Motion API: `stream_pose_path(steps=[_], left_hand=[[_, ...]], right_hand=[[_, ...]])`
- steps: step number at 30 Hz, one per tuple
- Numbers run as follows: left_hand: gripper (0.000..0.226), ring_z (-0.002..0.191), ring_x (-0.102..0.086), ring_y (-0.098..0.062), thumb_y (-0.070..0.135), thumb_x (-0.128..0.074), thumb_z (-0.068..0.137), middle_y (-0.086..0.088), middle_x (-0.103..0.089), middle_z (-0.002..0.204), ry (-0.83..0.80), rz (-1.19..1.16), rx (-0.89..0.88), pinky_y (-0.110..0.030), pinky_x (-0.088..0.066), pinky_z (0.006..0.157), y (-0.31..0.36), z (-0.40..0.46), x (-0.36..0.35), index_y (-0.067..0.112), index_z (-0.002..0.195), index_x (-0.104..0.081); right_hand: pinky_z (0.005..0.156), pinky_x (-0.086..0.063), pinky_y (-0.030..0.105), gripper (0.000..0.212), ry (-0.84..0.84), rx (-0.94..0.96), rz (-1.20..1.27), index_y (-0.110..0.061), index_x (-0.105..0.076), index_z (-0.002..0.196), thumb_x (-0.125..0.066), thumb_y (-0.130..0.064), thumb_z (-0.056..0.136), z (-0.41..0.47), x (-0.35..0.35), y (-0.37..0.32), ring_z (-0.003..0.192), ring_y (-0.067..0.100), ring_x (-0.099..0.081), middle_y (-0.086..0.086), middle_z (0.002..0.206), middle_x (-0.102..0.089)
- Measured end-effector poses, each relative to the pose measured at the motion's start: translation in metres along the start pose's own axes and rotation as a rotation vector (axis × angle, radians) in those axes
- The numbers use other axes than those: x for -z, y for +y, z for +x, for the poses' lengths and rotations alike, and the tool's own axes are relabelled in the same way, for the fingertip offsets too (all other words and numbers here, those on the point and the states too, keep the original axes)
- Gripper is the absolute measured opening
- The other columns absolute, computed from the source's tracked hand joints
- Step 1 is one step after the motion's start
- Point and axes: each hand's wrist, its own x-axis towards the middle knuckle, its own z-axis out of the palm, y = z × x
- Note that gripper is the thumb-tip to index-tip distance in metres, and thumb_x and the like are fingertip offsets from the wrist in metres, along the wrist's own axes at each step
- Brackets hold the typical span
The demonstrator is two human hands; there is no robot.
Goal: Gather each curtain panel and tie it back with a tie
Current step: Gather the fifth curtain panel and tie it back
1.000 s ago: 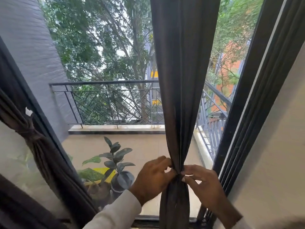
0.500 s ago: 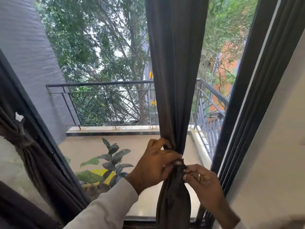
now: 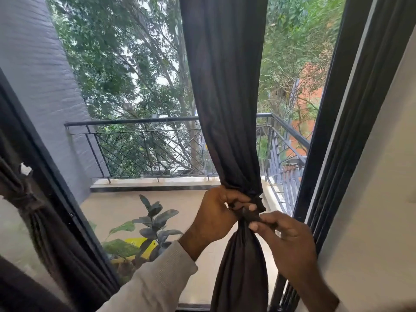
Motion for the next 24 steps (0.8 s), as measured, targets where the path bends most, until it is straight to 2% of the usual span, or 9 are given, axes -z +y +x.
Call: stream_pose_path(steps=[5, 7, 9, 12, 14, 17, 19, 22, 24], left_hand=[[0.013, 0.086, -0.077, -0.019, -0.001, -0.085, 0.084, 0.000, -0.081, 0.093, -0.080, 0.080, -0.082, -0.034, -0.059, 0.079, 0.000, -0.005, 0.005, 0.010, 0.092, -0.086], [0.007, 0.082, -0.072, -0.008, 0.003, -0.084, 0.086, 0.013, -0.077, 0.088, -0.075, 0.067, -0.082, -0.027, -0.055, 0.078, 0.004, -0.008, 0.006, 0.008, 0.090, -0.079], [0.014, 0.078, -0.064, 0.000, 0.002, -0.083, 0.089, 0.021, -0.070, 0.082, -0.067, 0.039, -0.084, -0.016, -0.050, 0.078, 0.009, -0.012, 0.006, 0.008, 0.097, -0.073], [0.031, 0.087, -0.065, -0.007, 0.003, -0.081, 0.093, 0.010, -0.070, 0.091, -0.138, -0.007, -0.097, -0.027, -0.055, 0.088, 0.014, -0.018, 0.012, 0.003, 0.117, -0.063], [0.046, 0.094, -0.064, -0.005, 0.007, -0.086, 0.090, 0.015, -0.067, 0.096, -0.157, 0.057, -0.130, -0.034, -0.055, 0.093, 0.012, -0.027, 0.013, 0.006, 0.125, -0.056], [0.063, 0.106, -0.060, 0.003, 0.018, -0.090, 0.083, 0.021, -0.067, 0.098, 0.015, 0.261, -0.193, -0.043, -0.048, 0.099, 0.010, -0.039, 0.004, 0.023, 0.132, -0.051], [0.067, 0.105, -0.060, 0.007, 0.017, -0.088, 0.082, 0.021, -0.070, 0.100, 0.141, 0.336, -0.274, -0.048, -0.045, 0.100, 0.007, -0.042, -0.003, 0.027, 0.138, -0.051], [0.061, 0.107, -0.062, -0.010, 0.021, -0.081, 0.089, 0.019, -0.071, 0.109, 0.171, 0.507, -0.398, -0.050, -0.041, 0.100, 0.005, -0.042, -0.003, 0.028, 0.146, -0.061], [0.050, 0.111, -0.063, -0.019, 0.021, -0.077, 0.092, 0.013, -0.073, 0.117, 0.131, 0.609, -0.466, -0.053, -0.040, 0.101, 0.005, -0.041, -0.001, 0.024, 0.141, -0.069]], right_hand=[[0.056, -0.052, 0.020, 0.044, 0.020, -0.243, 0.221, -0.018, -0.065, 0.107, -0.088, 0.002, 0.076, 0.009, 0.000, -0.010, 0.050, 0.016, -0.061, 0.012, 0.058, -0.067], [0.055, -0.053, 0.021, 0.030, -0.007, -0.255, 0.182, -0.015, -0.074, 0.103, -0.087, -0.007, 0.077, 0.012, 0.002, -0.011, 0.050, 0.017, -0.061, 0.012, 0.060, -0.070], [0.055, -0.054, 0.022, 0.011, -0.021, -0.237, 0.157, -0.011, -0.079, 0.089, -0.084, -0.013, 0.079, 0.012, 0.003, -0.011, 0.051, 0.016, -0.063, 0.009, 0.063, -0.074], [0.054, -0.054, 0.020, 0.006, -0.010, -0.245, 0.147, -0.007, -0.078, 0.081, -0.080, -0.005, 0.086, 0.011, 0.003, -0.009, 0.051, 0.012, -0.064, 0.007, 0.063, -0.074], [0.054, -0.052, 0.018, 0.006, -0.007, -0.247, 0.132, -0.005, -0.078, 0.083, -0.079, -0.004, 0.089, 0.011, 0.003, -0.009, 0.051, 0.009, -0.064, 0.006, 0.063, -0.074], [0.056, -0.054, 0.019, 0.002, -0.002, -0.250, 0.091, -0.008, -0.079, 0.086, -0.080, -0.008, 0.088, 0.012, 0.003, -0.009, 0.053, 0.010, -0.065, 0.005, 0.067, -0.076], [0.056, -0.054, 0.019, 0.003, 0.008, -0.257, 0.087, -0.010, -0.080, 0.085, -0.082, -0.009, 0.087, 0.012, 0.002, -0.010, 0.052, 0.011, -0.065, 0.006, 0.068, -0.076], [0.055, -0.054, 0.018, 0.007, 0.001, -0.219, 0.059, -0.012, -0.079, 0.081, -0.084, -0.009, 0.085, 0.015, 0.004, -0.015, 0.052, 0.013, -0.066, 0.004, 0.066, -0.076], [0.056, -0.054, 0.018, 0.010, -0.016, -0.162, 0.028, -0.014, -0.079, 0.079, -0.085, -0.009, 0.084, 0.017, 0.007, -0.016, 0.053, 0.013, -0.067, 0.002, 0.064, -0.075]])
